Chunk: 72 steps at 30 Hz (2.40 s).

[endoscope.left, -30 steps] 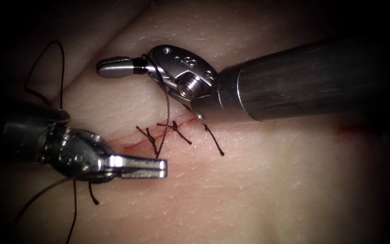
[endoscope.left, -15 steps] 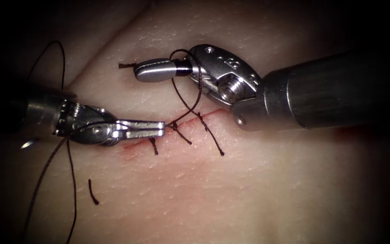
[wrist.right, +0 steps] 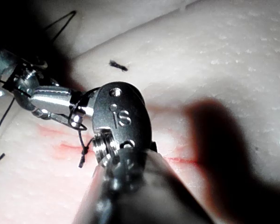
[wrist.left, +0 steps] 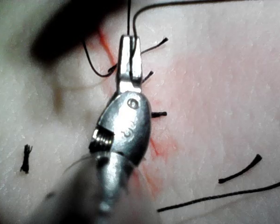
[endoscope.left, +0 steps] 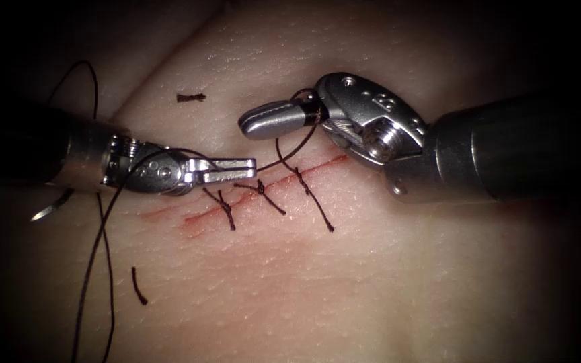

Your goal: Wound Closure

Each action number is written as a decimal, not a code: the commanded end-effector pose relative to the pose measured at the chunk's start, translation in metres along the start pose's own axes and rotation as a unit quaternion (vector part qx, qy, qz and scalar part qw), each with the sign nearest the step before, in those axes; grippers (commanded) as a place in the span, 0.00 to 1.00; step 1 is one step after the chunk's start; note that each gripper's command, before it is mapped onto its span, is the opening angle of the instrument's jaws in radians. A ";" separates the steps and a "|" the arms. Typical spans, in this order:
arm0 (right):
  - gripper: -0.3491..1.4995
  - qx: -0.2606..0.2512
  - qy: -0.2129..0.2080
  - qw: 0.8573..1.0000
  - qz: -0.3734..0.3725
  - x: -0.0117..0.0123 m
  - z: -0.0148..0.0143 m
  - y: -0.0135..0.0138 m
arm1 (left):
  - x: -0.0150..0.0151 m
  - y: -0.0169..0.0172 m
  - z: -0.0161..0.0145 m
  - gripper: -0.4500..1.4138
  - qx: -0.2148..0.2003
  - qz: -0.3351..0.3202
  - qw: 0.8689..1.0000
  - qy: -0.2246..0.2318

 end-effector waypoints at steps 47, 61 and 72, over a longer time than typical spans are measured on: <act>0.48 0.256 -0.522 0.793 -0.183 -0.0068 -0.0006 -0.0002 | -0.0026 -0.0025 0.0007 0.00 0.015 -0.019 1.000 -0.011; 0.25 0.275 -0.574 0.743 -0.207 -0.0103 -0.0007 -0.0018 | -0.0029 -0.0024 0.0004 0.00 0.016 -0.032 0.999 -0.013; 0.37 0.272 -0.586 0.734 -0.211 -0.0112 -0.0016 -0.0015 | -0.0034 -0.0021 0.0003 0.00 0.018 -0.041 0.999 -0.016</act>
